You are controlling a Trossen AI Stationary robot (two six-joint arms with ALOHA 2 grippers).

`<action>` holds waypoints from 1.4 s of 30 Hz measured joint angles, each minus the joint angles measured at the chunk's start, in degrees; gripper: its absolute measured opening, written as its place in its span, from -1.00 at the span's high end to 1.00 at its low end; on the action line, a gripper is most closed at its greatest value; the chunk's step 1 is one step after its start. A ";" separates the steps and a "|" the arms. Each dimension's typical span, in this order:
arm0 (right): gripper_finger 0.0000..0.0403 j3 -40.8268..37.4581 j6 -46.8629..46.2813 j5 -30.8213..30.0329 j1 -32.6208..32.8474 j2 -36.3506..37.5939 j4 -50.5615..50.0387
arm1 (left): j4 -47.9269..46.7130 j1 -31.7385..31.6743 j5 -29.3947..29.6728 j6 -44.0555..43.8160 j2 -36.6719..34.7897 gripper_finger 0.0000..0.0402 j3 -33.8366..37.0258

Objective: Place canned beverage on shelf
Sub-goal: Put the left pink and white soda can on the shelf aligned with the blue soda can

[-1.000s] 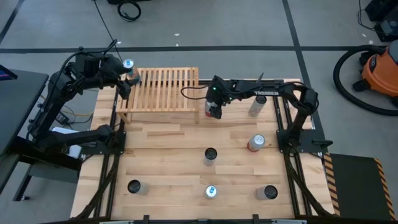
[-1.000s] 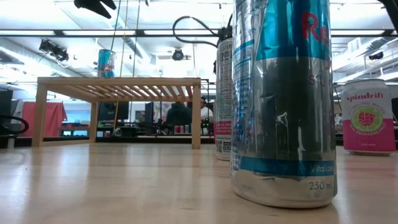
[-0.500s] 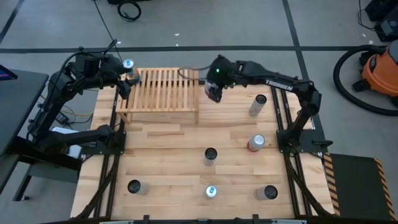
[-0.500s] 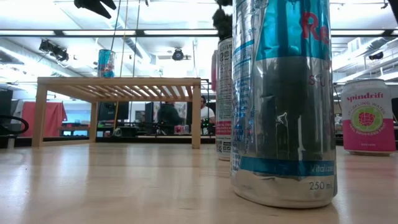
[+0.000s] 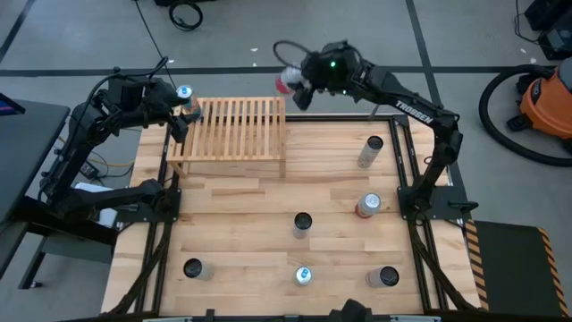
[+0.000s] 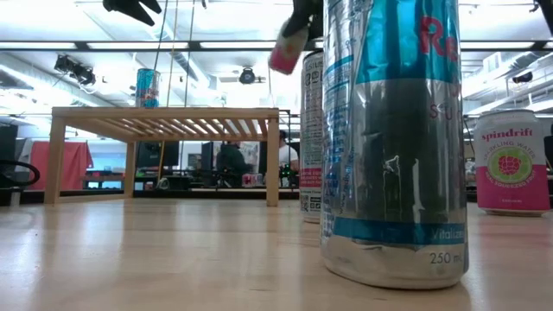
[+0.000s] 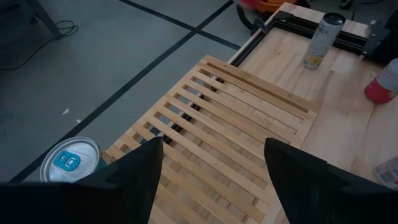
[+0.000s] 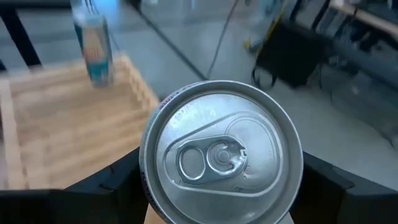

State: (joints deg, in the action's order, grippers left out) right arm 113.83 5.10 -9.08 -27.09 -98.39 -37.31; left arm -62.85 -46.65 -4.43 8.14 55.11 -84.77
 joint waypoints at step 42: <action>-0.45 0.52 -3.66 19.91 -2.93 -12.27 7.43 | 5.99 0.02 0.00 -0.15 4.98 -0.40 0.00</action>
State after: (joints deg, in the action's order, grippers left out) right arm 114.35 1.44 10.83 -30.03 -110.66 -29.88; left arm -56.86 -46.63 -4.43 7.99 60.10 -84.77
